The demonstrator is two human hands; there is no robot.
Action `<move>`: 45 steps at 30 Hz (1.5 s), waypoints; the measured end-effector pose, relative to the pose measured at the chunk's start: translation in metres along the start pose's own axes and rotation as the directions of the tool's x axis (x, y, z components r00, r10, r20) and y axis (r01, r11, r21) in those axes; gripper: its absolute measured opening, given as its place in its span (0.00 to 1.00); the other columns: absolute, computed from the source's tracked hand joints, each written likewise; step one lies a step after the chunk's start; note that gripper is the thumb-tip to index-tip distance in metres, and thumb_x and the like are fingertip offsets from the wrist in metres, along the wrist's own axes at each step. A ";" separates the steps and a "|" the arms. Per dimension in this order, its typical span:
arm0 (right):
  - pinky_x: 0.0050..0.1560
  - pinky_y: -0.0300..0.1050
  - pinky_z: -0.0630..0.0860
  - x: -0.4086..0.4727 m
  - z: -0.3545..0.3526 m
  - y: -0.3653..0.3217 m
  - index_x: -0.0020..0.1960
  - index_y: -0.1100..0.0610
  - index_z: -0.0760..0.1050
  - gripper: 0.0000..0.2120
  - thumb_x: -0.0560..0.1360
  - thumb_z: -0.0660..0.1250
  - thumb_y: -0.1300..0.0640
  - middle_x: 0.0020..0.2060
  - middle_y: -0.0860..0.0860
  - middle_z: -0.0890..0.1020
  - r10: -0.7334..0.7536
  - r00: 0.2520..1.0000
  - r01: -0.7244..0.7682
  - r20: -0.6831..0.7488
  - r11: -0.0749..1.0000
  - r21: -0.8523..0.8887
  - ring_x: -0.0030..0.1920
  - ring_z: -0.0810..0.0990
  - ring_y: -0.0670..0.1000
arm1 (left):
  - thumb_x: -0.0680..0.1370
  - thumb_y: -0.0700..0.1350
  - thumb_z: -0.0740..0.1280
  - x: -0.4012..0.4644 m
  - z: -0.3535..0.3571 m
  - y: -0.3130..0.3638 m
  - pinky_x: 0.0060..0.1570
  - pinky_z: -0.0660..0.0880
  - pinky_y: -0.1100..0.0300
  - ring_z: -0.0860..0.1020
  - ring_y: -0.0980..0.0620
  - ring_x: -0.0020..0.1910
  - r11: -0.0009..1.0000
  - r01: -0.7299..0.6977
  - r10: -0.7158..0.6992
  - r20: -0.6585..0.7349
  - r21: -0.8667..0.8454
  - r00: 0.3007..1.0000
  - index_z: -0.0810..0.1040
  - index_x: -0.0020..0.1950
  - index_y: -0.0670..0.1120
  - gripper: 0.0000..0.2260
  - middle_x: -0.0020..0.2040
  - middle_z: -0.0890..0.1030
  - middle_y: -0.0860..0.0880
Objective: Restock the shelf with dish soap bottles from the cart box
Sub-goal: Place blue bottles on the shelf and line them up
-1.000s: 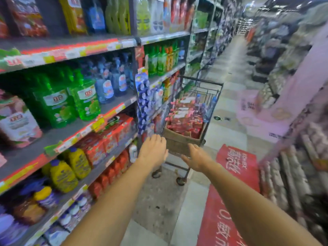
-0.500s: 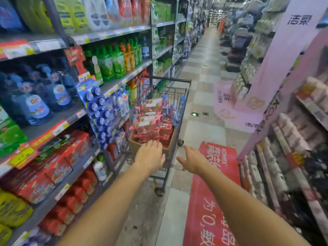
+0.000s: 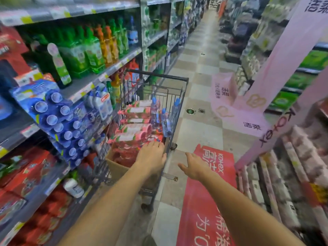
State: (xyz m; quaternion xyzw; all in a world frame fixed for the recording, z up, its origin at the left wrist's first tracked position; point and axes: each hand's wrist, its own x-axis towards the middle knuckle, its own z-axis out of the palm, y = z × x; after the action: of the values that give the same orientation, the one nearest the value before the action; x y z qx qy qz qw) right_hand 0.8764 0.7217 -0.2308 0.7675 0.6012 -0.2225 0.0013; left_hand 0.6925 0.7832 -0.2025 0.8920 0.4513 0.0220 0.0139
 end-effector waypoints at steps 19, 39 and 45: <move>0.69 0.53 0.69 0.280 -0.068 0.029 0.76 0.61 0.62 0.30 0.81 0.61 0.44 0.71 0.59 0.70 -0.010 0.996 0.006 0.091 0.999 0.045 0.71 0.69 0.60 | 0.82 0.51 0.56 0.239 0.051 -0.054 0.59 0.69 0.50 0.72 0.44 0.63 0.991 0.132 -0.128 0.193 -0.011 0.973 0.71 0.65 0.43 0.16 0.63 0.75 0.44; 0.78 0.52 0.51 0.527 -0.091 0.090 0.78 0.51 0.63 0.45 0.67 0.78 0.40 0.80 0.60 0.48 -0.182 0.978 0.132 0.104 0.919 0.371 0.80 0.48 0.59 | 0.79 0.51 0.67 0.434 0.163 -0.067 0.68 0.69 0.50 0.65 0.42 0.74 0.582 0.791 -0.612 0.538 -0.188 0.579 0.49 0.78 0.36 0.38 0.77 0.60 0.39; 0.74 0.53 0.63 0.537 -0.069 0.091 0.78 0.50 0.62 0.46 0.66 0.80 0.46 0.75 0.57 0.59 -0.185 0.970 0.100 0.157 0.894 0.436 0.75 0.62 0.60 | 0.76 0.49 0.71 0.448 0.176 -0.065 0.63 0.72 0.44 0.71 0.39 0.69 0.405 0.861 -0.677 0.532 -0.308 0.508 0.45 0.80 0.43 0.43 0.75 0.65 0.39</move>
State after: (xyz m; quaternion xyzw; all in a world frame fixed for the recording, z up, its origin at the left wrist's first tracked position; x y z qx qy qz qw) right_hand 1.0792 1.2099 -0.3771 0.6776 0.5899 -0.4214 -0.1237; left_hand 0.9143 1.1820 -0.3696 0.5217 0.7798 -0.0081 0.3460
